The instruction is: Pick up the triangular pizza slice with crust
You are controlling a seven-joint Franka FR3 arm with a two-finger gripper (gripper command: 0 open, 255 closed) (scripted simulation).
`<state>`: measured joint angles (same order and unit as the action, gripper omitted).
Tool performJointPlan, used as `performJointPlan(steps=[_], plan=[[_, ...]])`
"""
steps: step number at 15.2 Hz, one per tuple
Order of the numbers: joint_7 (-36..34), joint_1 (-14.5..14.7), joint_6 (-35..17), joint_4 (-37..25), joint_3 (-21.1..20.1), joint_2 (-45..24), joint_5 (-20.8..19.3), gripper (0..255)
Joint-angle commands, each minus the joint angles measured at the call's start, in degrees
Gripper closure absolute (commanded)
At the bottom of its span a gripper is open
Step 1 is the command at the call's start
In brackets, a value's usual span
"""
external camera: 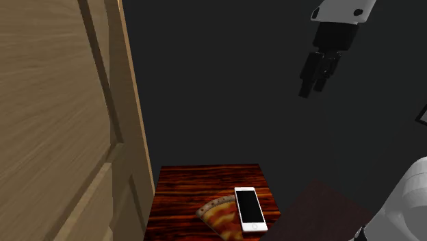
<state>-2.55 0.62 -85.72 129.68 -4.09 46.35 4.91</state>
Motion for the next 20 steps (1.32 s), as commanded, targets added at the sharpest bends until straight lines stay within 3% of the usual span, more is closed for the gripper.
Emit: performJointPlan(steps=[1, 11, 20], plan=[[0.0, 0.0, 0.0, 0.0, 0.0, 0.0, 0.0, 0], [-7.3, 2.3, -15.5, 17.7, -8.4, 2.2, 5.5, 0], [-14.3, 5.3, -32.6, 28.1, -18.0, -4.5, 11.7, 0]])
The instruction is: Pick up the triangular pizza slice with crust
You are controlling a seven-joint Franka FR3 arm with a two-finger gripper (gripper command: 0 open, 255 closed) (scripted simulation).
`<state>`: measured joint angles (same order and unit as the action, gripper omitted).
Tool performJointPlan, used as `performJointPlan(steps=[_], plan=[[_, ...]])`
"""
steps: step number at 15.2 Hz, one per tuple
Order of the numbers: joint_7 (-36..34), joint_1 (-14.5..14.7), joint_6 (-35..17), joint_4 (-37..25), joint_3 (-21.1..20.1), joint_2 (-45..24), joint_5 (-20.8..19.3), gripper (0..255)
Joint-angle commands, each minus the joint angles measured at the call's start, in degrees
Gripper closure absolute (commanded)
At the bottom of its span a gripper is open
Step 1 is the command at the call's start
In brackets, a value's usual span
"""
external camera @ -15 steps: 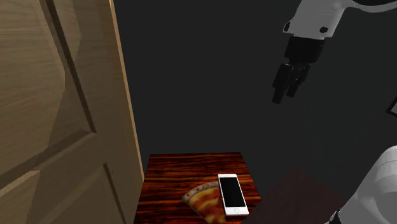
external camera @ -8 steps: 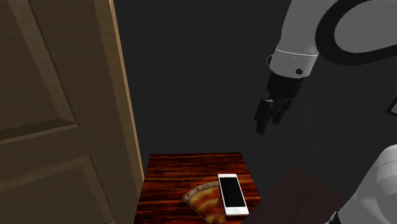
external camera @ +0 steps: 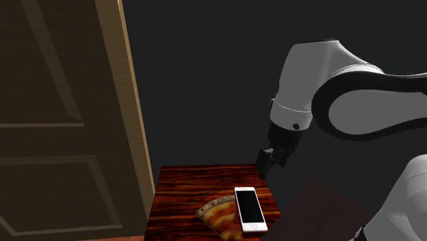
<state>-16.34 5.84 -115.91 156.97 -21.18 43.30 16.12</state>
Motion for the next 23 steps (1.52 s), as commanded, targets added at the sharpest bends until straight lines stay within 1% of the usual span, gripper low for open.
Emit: performJointPlan(steps=[1, 5, 8, 10, 12, 13, 14, 15, 16, 17, 20, 23], plan=[[-1.4, 0.3, -4.5, 1.6, -2.2, -2.8, 1.2, 0], [-4.9, 0.8, -13.8, 3.7, -7.3, -10.0, 3.3, 0], [-8.0, 0.3, -21.2, 4.3, -11.4, -16.9, 3.8, 0], [-10.7, -0.8, -26.4, 4.2, -14.4, -22.1, 3.1, 0], [-14.3, -2.6, -31.6, 3.8, -17.7, -27.9, 0.8, 0], [-16.6, -4.0, -34.2, 3.5, -19.4, -31.0, -1.2, 0], [-19.6, -5.6, -36.7, 3.1, -21.2, -34.3, -4.2, 0], [-23.5, -7.6, -39.1, 2.6, -23.0, -37.8, -8.5, 0], [-28.7, -9.6, -41.4, 1.9, -24.4, -41.7, -14.7, 0], [-34.2, -10.8, -42.9, 1.2, -24.5, -45.1, -21.4, 0], [-41.2, -9.4, -45.2, 0.7, -21.0, -49.5, -31.2, 0], [-47.6, -6.3, -47.1, -0.2, -15.8, -53.5, -40.0, 0]])
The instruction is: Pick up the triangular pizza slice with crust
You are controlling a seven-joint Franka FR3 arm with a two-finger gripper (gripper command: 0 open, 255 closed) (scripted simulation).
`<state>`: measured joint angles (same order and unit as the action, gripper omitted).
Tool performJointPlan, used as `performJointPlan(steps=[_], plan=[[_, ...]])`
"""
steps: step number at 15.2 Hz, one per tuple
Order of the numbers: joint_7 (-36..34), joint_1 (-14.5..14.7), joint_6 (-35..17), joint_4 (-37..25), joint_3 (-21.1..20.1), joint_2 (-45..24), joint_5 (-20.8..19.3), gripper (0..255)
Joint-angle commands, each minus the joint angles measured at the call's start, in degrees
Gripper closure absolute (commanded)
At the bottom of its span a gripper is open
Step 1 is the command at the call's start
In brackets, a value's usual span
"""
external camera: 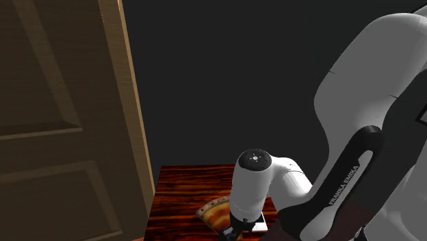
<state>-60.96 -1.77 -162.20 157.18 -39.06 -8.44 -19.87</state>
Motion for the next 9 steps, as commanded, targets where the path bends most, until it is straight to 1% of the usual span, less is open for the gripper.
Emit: performJointPlan(steps=[1, 2, 3, 4, 9], plan=[[-4.9, 2.6, -1.4, -0.8, 3.9, -3.0, -6.7, 0], [-5.9, 3.5, -1.8, -1.0, 5.1, -3.6, -7.9, 0], [-5.8, 3.6, -1.8, -1.0, 5.2, -3.6, -7.9, 0], [-5.7, 3.5, -1.6, -1.0, 4.9, -3.5, -7.6, 255], [-5.8, 3.6, -1.6, -1.2, 5.0, -3.6, -7.7, 255]])
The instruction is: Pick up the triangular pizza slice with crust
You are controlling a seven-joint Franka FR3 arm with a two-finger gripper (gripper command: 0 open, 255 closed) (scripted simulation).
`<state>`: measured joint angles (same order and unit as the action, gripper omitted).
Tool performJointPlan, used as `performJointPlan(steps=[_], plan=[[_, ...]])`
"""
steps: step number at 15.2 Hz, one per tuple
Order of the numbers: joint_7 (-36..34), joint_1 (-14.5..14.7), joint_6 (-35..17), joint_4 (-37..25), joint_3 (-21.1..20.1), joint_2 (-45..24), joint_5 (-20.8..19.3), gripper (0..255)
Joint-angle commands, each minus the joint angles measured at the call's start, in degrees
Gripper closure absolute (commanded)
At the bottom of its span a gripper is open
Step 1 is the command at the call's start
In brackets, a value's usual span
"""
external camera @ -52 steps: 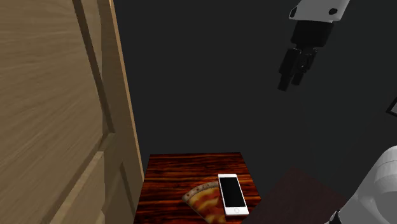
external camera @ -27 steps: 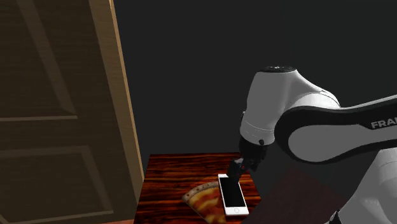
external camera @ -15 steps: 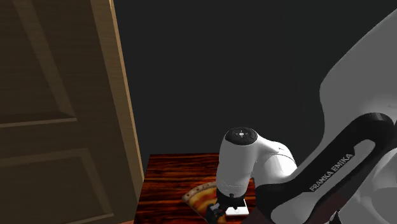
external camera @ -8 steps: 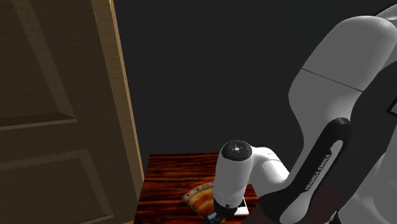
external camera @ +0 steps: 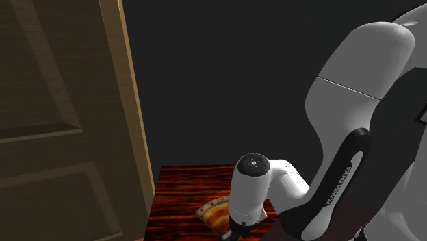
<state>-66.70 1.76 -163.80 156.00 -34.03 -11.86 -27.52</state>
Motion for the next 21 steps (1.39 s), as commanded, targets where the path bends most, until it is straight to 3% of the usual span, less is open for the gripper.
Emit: performJointPlan(steps=[1, 4, 9, 12, 17, 19, 21], plan=[[0.0, 0.0, 0.0, 0.0, 0.0, -0.2, 0.0, 255], [-0.1, 0.1, -0.2, 0.2, 0.2, -0.2, -0.2, 255], [10.0, -6.0, 3.0, 1.7, -9.1, 6.2, 13.7, 255], [17.1, -7.6, 5.4, 2.2, -12.8, 10.7, 23.5, 255], [26.0, -5.3, 10.6, 2.2, -13.2, 17.9, 36.1, 255], [28.2, -3.9, 12.9, 2.0, -12.3, 20.5, 39.1, 255], [28.3, -3.7, 13.1, 1.9, -12.1, 20.6, 39.3, 255]])
